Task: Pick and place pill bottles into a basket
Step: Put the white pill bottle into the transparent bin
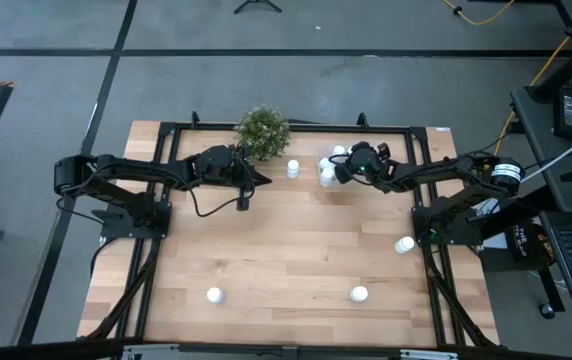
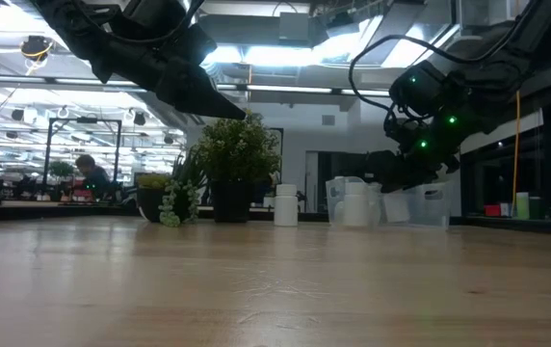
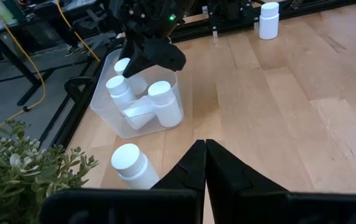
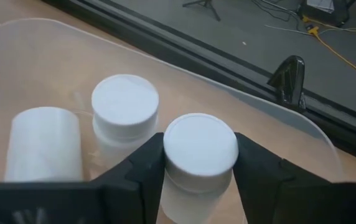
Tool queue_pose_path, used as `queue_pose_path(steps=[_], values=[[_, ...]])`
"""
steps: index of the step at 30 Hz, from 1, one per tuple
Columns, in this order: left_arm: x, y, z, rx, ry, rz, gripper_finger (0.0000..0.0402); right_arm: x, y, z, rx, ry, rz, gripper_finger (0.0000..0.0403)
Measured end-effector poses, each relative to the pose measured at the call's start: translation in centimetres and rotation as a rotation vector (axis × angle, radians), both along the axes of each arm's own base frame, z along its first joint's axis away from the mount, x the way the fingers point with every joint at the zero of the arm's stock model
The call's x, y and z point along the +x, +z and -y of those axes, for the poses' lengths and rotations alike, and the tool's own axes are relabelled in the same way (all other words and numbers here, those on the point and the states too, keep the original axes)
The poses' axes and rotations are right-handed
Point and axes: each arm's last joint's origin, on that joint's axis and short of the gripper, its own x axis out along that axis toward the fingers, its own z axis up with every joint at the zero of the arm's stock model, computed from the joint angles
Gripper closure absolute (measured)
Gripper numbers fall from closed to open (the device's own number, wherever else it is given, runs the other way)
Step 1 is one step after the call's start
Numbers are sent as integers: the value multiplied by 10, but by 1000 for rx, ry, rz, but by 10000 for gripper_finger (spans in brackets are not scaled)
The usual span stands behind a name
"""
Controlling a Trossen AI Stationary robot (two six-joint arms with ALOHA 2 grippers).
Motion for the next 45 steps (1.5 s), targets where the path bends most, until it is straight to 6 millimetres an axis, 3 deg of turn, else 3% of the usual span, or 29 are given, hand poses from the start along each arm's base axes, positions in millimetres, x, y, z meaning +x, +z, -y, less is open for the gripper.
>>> queue_pose_path(steps=[14,23,33,40,45], values=[[0,0,0,0,0,0,398,-1,1,1,-17,7,-29,137],[0,0,0,-5,3,1,398,0,8,3,-83,14,-35,130],[0,0,0,-6,4,1,398,-2,45,-9,-144,152,81,130],[0,0,0,-5,4,1,398,0,72,-34,-181,463,160,130],[0,0,0,-5,5,2,398,4,77,-50,-138,672,224,130]])
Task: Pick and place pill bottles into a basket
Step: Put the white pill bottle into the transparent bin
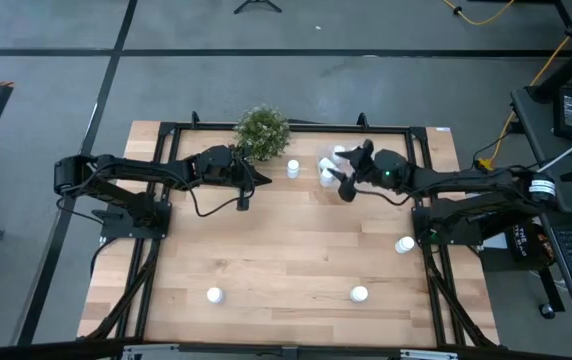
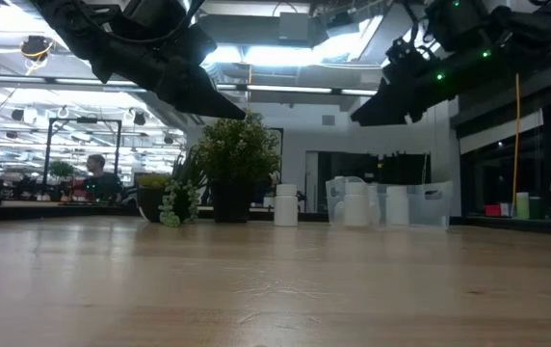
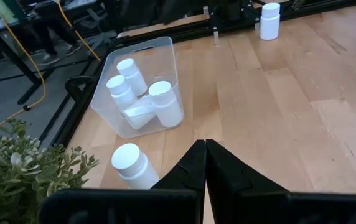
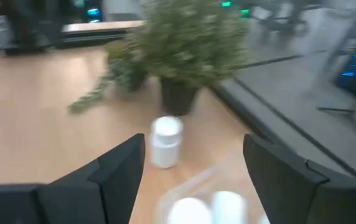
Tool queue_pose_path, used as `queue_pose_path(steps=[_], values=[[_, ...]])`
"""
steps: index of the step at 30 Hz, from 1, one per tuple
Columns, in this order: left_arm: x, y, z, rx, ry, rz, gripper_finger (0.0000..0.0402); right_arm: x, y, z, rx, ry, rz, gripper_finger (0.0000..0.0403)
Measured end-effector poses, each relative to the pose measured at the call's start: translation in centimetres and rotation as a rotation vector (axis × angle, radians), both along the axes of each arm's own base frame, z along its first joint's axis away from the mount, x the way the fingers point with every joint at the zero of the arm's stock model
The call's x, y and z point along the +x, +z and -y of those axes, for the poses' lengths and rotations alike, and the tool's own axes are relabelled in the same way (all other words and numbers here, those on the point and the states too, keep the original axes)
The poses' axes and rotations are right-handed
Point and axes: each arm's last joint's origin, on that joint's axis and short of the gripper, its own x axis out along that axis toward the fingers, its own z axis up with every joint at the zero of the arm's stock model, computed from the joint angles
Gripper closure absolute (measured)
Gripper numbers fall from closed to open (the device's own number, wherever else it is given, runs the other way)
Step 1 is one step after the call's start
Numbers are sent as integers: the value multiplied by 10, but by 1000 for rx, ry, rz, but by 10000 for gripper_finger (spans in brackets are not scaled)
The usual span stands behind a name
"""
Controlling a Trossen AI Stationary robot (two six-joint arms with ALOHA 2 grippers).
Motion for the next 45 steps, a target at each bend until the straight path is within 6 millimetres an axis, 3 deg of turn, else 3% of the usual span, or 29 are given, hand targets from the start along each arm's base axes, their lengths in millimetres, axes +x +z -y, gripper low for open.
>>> queue_pose_path(steps=[10,17,27,37,45], values=[[1,0,4,0,-16,0,375,11,-12,-27,-38,203,-97,130],[1,-1,4,-3,-15,-10,352,10,-11,-39,-47,261,-117,150],[1,-1,4,-2,-14,-9,352,17,-17,-48,32,273,-141,161],[1,-1,4,-33,-1,-4,350,56,25,-24,42,210,-265,161],[-1,-4,2,-20,59,-42,350,101,29,9,69,270,-391,161]])
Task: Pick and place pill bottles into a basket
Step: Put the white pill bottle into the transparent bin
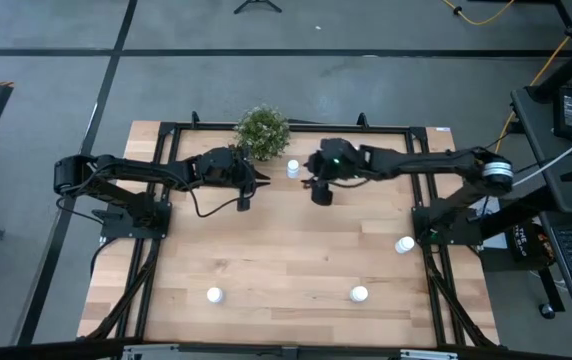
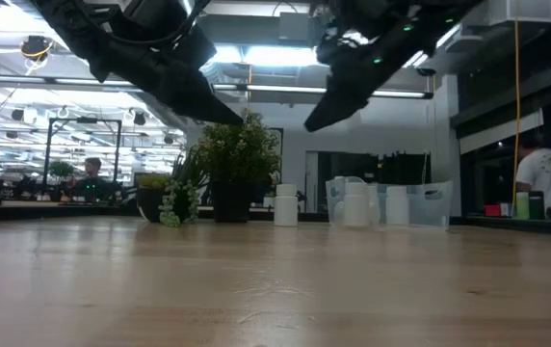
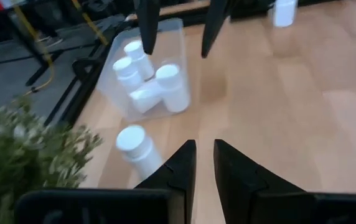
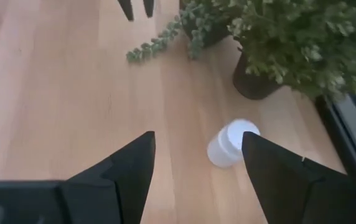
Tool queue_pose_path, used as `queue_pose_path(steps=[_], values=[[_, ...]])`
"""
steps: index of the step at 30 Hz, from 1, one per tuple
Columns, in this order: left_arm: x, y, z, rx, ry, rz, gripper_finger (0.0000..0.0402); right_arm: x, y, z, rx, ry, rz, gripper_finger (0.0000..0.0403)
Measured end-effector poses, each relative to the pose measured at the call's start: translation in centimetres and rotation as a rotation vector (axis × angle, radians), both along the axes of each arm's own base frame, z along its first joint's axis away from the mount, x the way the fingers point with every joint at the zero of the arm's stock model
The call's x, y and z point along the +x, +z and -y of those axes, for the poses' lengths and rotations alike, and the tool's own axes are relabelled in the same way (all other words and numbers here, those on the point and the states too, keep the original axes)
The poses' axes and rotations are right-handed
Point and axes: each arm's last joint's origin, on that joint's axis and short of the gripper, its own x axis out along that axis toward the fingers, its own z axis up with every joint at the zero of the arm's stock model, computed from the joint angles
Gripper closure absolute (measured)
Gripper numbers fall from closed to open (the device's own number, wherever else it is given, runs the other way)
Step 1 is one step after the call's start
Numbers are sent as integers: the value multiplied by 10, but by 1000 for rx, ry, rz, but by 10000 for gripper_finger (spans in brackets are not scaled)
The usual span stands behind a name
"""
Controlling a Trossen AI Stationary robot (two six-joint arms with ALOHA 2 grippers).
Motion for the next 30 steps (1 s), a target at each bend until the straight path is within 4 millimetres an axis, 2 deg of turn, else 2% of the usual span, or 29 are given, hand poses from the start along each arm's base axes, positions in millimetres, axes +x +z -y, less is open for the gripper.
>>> queue_pose_path(steps=[4,12,17,22,30], values=[[-1,-2,0,-1,15,-28,353,18,-1,21,11,-3,-46,161],[-1,-3,0,-4,13,-34,356,47,-17,55,49,-41,-115,161],[-1,-3,0,-4,13,-34,356,50,-31,70,115,-30,-156,161],[-1,-3,0,-4,13,-34,359,48,-37,82,139,-43,-158,161],[-1,-3,0,-4,13,-34,359,48,-37,82,138,-44,-157,161]])
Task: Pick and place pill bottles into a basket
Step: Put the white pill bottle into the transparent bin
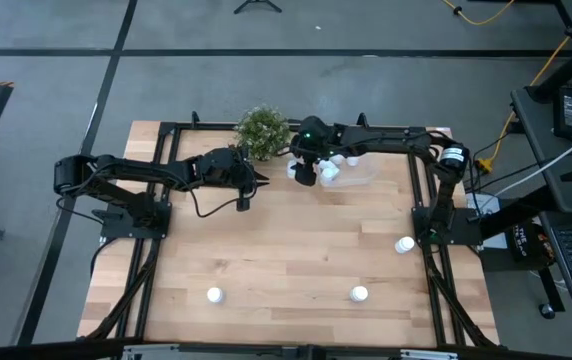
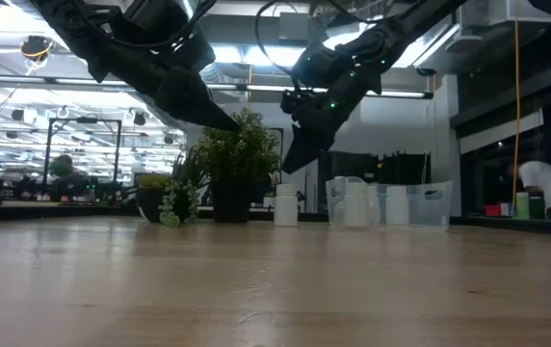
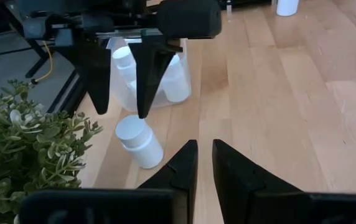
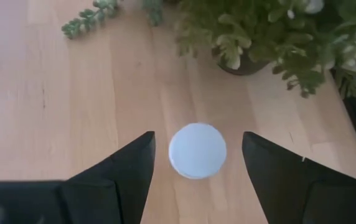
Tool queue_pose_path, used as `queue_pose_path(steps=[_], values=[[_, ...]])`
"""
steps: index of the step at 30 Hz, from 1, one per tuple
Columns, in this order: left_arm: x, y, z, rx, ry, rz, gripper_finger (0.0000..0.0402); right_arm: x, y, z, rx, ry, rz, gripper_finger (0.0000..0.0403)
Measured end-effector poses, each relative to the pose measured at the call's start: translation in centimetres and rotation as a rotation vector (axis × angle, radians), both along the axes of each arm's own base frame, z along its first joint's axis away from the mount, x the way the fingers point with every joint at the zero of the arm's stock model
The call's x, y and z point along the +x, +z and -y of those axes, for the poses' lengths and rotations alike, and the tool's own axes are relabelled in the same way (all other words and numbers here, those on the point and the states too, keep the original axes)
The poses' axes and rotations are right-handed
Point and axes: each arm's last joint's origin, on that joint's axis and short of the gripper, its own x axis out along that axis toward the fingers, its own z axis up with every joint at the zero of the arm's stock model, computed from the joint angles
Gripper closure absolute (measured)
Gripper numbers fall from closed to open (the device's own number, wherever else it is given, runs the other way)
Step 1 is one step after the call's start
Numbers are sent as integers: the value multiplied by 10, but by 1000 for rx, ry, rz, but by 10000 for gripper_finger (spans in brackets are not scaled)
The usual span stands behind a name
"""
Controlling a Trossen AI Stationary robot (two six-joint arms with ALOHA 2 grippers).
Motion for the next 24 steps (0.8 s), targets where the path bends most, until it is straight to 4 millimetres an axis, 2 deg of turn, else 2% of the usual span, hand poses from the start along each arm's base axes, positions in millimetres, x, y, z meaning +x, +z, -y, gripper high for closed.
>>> queue_pose_path(steps=[10,24], values=[[0,0,0,-1,0,1,360,6,-21,3,12,-7,-37,161],[0,0,0,-1,-1,0,363,7,-24,4,15,-4,-38,161]])
